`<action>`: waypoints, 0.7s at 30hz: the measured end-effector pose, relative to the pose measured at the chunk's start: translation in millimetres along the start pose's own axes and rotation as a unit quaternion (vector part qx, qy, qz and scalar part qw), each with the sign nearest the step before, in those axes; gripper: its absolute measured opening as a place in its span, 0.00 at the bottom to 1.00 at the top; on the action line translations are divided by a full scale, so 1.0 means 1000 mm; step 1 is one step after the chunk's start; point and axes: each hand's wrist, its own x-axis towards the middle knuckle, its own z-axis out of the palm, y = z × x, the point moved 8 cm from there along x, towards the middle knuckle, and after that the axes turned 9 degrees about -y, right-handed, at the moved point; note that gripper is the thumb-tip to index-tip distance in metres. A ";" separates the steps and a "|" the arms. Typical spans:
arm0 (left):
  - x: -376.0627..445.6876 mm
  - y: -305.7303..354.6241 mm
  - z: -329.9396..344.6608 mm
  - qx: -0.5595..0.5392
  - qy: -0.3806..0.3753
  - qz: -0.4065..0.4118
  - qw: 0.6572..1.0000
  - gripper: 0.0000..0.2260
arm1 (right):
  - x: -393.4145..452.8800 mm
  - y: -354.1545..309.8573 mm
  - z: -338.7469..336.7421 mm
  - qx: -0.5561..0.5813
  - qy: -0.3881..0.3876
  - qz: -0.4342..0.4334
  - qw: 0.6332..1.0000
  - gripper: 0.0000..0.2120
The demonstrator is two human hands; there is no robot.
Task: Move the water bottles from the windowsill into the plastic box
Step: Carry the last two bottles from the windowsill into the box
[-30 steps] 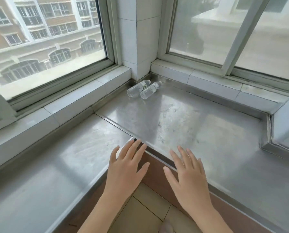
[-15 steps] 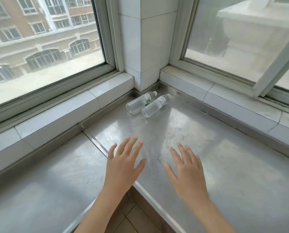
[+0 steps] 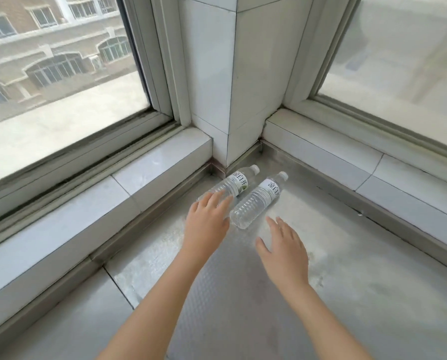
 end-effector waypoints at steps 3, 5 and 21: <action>0.052 -0.027 0.029 0.001 -0.059 -0.036 0.998 0.24 | 0.047 0.012 0.011 0.179 -0.011 0.081 0.980 0.30; 0.078 -0.040 0.046 0.009 -0.091 -0.050 0.995 0.26 | 0.074 0.019 0.018 0.306 -0.013 0.132 0.943 0.32; 0.119 -0.082 0.093 -0.311 -0.184 -0.135 0.923 0.38 | 0.145 0.025 0.039 0.548 0.041 0.211 0.808 0.32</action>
